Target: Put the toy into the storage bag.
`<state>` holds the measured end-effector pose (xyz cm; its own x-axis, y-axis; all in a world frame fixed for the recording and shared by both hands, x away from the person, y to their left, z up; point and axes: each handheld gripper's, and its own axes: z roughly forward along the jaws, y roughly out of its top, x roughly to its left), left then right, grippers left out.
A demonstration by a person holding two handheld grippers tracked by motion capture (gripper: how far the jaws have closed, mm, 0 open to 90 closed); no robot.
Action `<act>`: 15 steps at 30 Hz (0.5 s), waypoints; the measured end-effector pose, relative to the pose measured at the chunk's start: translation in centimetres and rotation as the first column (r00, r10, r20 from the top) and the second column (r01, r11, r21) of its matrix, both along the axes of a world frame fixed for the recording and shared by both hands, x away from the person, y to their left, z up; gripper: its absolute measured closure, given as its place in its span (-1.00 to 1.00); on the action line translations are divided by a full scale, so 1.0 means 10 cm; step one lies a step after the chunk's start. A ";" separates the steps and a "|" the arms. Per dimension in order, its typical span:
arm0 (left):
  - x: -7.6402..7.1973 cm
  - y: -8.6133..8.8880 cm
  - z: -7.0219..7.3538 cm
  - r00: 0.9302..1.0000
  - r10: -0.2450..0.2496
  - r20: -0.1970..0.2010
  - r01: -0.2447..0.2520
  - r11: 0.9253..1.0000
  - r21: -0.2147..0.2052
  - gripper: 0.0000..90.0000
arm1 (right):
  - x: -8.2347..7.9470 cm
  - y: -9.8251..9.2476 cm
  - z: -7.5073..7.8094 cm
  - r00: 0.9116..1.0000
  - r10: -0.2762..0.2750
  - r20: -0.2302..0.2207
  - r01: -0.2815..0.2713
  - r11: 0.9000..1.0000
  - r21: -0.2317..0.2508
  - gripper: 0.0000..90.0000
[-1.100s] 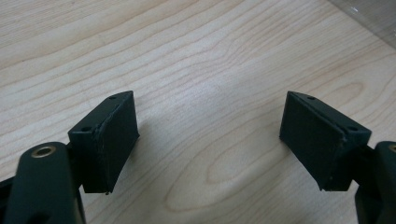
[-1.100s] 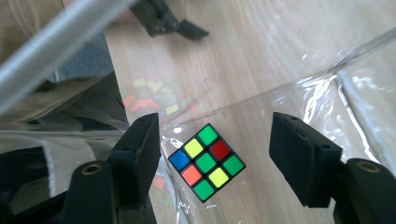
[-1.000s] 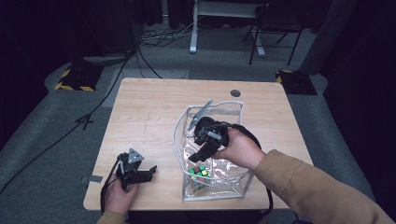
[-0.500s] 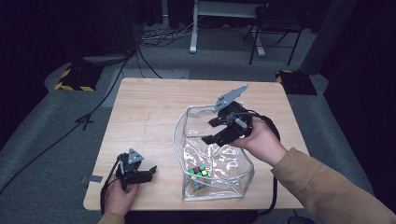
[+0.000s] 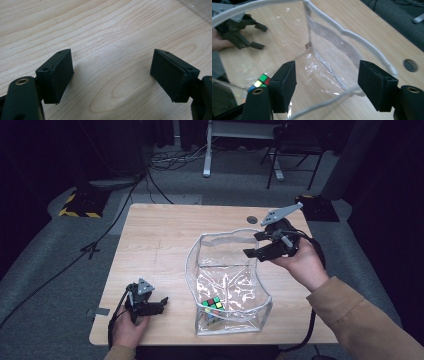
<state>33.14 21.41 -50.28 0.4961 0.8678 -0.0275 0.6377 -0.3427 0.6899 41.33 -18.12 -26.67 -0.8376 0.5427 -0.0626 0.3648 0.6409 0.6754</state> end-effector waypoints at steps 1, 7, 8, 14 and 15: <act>0.00 0.00 0.00 1.000 0.003 0.000 -0.003 1.000 0.001 -0.58 | -0.01 -0.03 0.01 1.000 -0.020 0.006 0.020 1.000 -0.006 -0.32; 0.03 0.01 0.01 1.000 0.011 -0.014 -0.011 1.000 -0.003 -0.58 | 0.05 -0.30 -0.01 0.996 -0.091 0.015 0.091 0.996 0.004 -0.34; 0.03 0.01 0.00 1.000 0.013 -0.006 -0.013 1.000 -0.001 -0.58 | 0.06 -0.34 -0.02 0.995 -0.104 0.010 0.103 0.995 0.007 -0.34; 0.05 0.16 0.00 1.000 -0.006 -0.002 0.006 1.000 -0.001 -0.58 | 0.12 -0.57 -0.13 0.988 -0.154 -0.003 0.154 0.988 -0.012 -0.37; 0.04 0.18 0.01 1.000 -0.011 -0.012 0.011 1.000 0.000 -0.58 | 0.13 -0.60 -0.15 0.986 -0.169 -0.004 0.169 0.986 -0.012 -0.37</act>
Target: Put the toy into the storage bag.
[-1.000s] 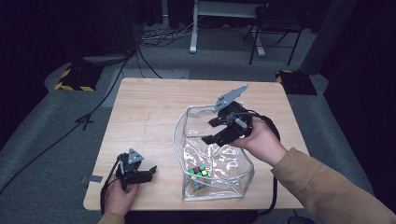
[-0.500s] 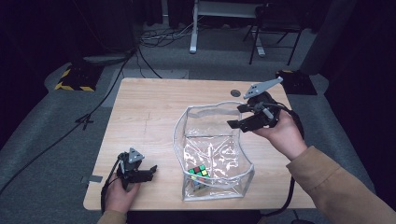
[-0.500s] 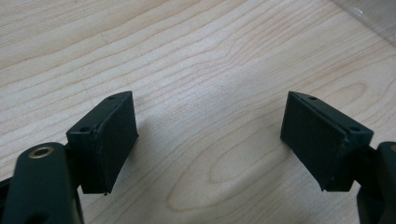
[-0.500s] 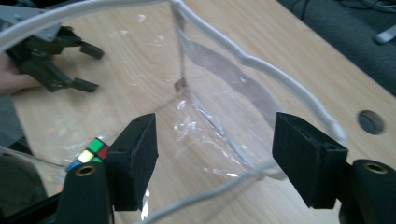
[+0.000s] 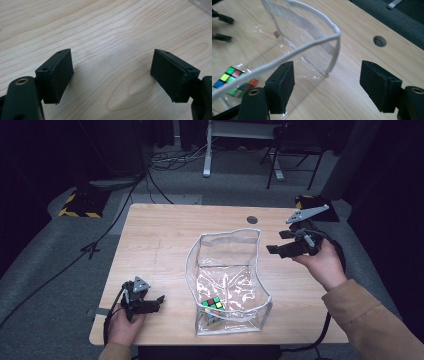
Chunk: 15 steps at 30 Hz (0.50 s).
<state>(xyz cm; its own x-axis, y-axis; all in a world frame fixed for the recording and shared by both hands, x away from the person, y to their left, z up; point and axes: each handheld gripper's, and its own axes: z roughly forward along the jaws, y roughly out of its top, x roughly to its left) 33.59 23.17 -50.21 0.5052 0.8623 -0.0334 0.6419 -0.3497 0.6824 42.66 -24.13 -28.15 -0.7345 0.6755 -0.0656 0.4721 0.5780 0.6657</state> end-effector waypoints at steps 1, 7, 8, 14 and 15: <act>0.00 0.01 0.00 1.000 -0.003 0.002 0.003 1.000 0.002 -0.58 | 0.01 -0.04 -0.02 1.000 -0.011 0.001 0.011 1.000 -0.003 -0.37; 0.00 0.01 0.00 1.000 0.000 0.003 0.000 1.000 0.003 -0.59 | 0.05 -0.26 -0.13 0.996 -0.085 -0.017 0.085 0.996 -0.001 -0.42; 0.00 0.01 0.00 1.000 -0.001 0.003 0.001 1.000 0.004 -0.59 | 0.06 -0.30 -0.15 0.995 -0.096 -0.022 0.096 0.995 0.000 -0.47; 0.00 0.01 0.00 1.000 -0.002 0.003 0.002 1.000 0.004 -0.59 | 0.08 -0.57 -0.29 0.984 -0.156 -0.084 0.161 0.986 0.052 -0.59; 0.00 0.01 0.00 1.000 -0.002 0.002 0.002 1.000 0.004 -0.59 | 0.10 -0.62 -0.31 0.983 -0.163 -0.089 0.169 0.984 0.055 -0.67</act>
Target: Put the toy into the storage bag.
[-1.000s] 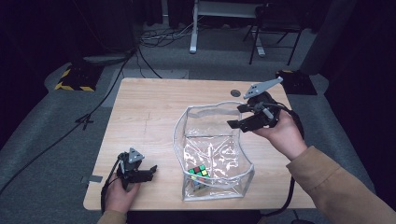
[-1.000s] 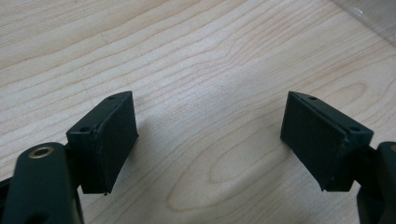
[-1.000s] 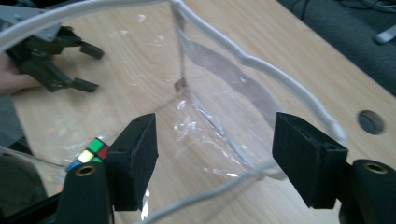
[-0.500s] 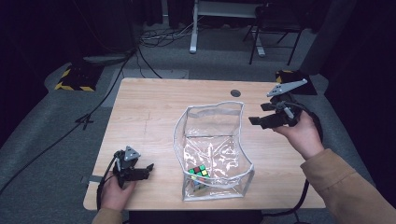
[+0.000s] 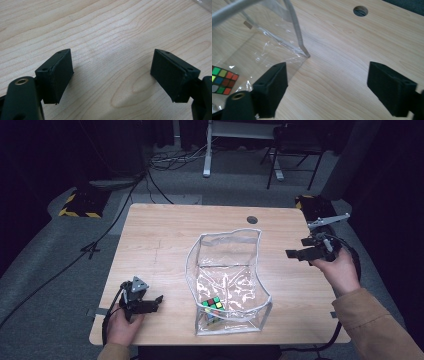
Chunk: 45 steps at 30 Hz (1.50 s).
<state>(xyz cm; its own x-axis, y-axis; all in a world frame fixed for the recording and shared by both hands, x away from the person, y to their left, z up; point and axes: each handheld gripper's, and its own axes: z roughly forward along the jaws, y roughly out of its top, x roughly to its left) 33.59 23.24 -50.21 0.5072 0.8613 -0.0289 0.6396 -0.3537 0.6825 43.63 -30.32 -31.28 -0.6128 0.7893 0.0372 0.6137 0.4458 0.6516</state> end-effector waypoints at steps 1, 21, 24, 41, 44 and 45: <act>0.00 0.00 0.00 1.000 0.000 0.000 0.000 1.000 0.000 -0.59 | 0.01 -0.03 -0.02 1.000 -0.007 -0.003 0.007 1.000 0.002 -0.68; -0.01 0.00 0.00 1.000 0.008 0.007 -0.008 1.000 0.001 -0.59 | 0.01 -0.47 -0.69 0.995 -0.087 0.042 0.086 0.996 0.013 -1.00; -0.01 0.00 0.00 1.000 0.007 0.005 -0.007 1.000 -0.001 -0.59 | 0.01 -0.49 -0.78 0.995 -0.096 0.039 0.095 0.995 0.025 -1.00; -0.01 0.00 0.00 1.000 0.009 0.006 -0.008 1.000 -0.003 -0.59 | -0.08 -0.51 -1.39 0.992 -0.126 0.020 0.124 0.990 0.065 -1.00; -0.01 0.00 0.00 1.000 0.009 0.006 -0.009 1.000 -0.003 -0.59 | -0.11 -0.49 -1.47 0.992 -0.121 0.016 0.120 0.991 0.056 -1.00; -0.01 0.00 0.00 1.000 0.009 0.006 -0.009 1.000 -0.003 -0.59 | -0.12 -0.48 -1.50 0.993 -0.120 0.010 0.119 0.991 0.067 -1.00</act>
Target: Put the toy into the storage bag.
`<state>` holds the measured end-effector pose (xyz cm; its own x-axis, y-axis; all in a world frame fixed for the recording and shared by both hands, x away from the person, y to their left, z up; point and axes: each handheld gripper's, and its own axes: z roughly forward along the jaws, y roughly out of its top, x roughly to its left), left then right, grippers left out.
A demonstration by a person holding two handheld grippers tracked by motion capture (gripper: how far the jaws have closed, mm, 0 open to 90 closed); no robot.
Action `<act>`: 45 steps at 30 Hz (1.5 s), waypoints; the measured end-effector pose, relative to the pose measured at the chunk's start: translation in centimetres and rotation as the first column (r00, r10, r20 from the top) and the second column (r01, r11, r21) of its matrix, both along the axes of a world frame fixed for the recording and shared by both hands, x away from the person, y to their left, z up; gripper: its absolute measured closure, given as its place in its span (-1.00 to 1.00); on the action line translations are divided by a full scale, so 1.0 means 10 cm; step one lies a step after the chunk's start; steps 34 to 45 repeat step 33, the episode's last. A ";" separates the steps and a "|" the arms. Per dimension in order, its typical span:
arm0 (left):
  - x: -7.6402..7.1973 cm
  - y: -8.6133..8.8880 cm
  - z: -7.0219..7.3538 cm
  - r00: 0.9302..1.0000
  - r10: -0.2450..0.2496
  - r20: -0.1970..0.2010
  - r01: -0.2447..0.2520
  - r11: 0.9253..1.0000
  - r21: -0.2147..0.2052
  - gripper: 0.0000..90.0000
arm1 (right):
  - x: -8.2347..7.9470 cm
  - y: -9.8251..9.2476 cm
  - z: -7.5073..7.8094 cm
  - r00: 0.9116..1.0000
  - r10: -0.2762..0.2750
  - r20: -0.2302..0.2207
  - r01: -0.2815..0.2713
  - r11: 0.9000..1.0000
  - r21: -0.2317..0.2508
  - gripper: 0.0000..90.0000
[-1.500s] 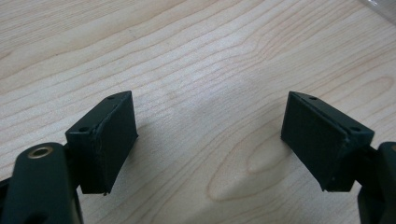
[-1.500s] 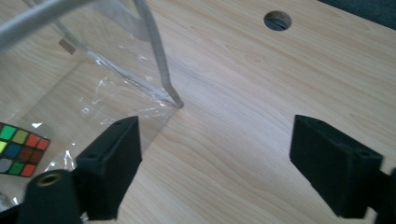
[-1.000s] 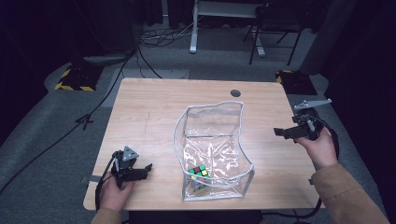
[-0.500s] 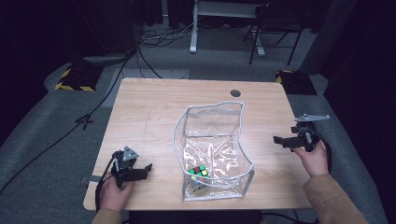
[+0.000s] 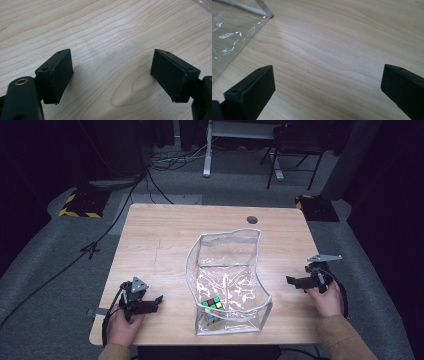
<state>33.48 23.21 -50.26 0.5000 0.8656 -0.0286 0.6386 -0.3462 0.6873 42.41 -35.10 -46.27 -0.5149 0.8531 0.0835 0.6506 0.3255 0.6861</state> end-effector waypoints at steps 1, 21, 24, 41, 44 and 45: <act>0.00 0.00 0.00 1.000 0.000 0.001 0.000 1.000 0.001 -0.59 | -0.01 0.01 -0.03 1.000 -0.001 -0.001 0.001 1.000 0.002 -1.00; 0.00 0.00 0.00 1.000 -0.001 0.000 0.001 1.000 -0.001 -0.59 | -0.27 0.07 -0.41 0.997 0.040 0.064 -0.038 0.998 -0.041 -1.00; 0.00 0.00 0.00 1.000 0.000 0.000 0.000 1.000 0.001 -0.59 | -0.30 0.08 -0.42 0.997 0.031 0.077 -0.026 0.998 -0.055 -1.00; 0.00 0.00 0.00 1.000 0.003 -0.001 -0.003 1.000 -0.003 -0.59 | -0.31 0.08 -0.42 0.997 0.026 0.076 -0.022 0.998 -0.054 -1.00; 0.00 0.00 0.00 1.000 0.003 -0.001 -0.003 1.000 -0.003 -0.59 | -0.31 0.08 -0.42 0.997 0.026 0.076 -0.022 0.998 -0.054 -1.00; 0.00 0.00 0.00 1.000 0.003 -0.001 -0.003 1.000 -0.003 -0.59 | -0.31 0.08 -0.42 0.997 0.026 0.076 -0.022 0.998 -0.054 -1.00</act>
